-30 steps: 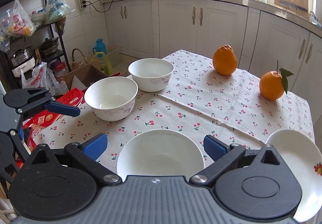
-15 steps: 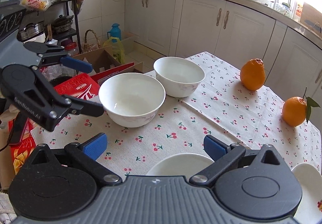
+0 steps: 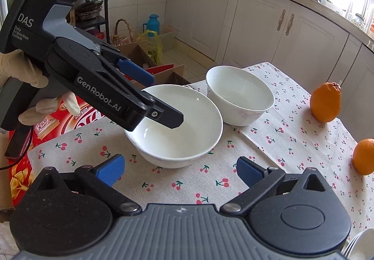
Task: Organize plates and bowls
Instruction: 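Grasp the rim of another white bowl with the left gripper, then carry the bowl with the left gripper over the bowl just set down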
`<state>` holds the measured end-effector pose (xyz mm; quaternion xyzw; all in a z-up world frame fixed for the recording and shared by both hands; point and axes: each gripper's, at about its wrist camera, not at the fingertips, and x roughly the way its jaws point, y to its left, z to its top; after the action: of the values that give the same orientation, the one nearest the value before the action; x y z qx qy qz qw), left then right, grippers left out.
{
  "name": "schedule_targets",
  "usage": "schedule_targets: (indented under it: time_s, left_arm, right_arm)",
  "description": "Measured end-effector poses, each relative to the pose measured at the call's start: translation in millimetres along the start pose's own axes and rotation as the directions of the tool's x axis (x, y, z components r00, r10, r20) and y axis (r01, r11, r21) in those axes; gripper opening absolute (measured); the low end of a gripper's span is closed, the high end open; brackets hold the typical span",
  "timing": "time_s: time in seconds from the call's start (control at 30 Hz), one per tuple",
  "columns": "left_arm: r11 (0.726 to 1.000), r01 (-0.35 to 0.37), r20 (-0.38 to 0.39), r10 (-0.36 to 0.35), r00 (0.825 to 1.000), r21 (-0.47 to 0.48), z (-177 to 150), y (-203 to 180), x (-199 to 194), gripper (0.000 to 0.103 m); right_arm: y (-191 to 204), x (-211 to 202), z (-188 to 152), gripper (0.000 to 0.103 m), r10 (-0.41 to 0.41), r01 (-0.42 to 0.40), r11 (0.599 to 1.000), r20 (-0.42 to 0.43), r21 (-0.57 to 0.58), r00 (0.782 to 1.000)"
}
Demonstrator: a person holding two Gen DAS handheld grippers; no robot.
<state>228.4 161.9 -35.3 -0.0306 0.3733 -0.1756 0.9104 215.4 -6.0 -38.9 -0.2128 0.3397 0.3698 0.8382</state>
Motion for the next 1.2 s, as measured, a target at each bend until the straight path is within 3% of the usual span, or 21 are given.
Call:
schedule_targets:
  time_s: [0.27,0.6,0.77,1.2]
  left_arm:
    - [1.000,0.025,-0.027,-0.026,0.999,-0.017,5,3,11,0.075]
    - [0.999,0.046,-0.039,-0.047,0.998,-0.022,8,5,14,0.062]
    - [0.998,0.057,-0.044,-0.057,0.997,-0.017,8,4,15,0.058]
    - [0.999,0.053,-0.040,-0.053,0.998,0.009,9,-7,8,0.058]
  right_arm:
    - [-1,17,7,0.102,0.041,-0.041,0.999,-0.012,-0.007,0.999]
    - [-3,23,9,0.088,0.074,-0.074,0.997,-0.017,-0.005,0.997]
    - [-4,23,9,0.087,0.085,-0.085,0.996,-0.012,0.005,0.996]
    - [-4,15,6,0.086,0.090,-0.090,0.996,-0.013,0.022,0.996]
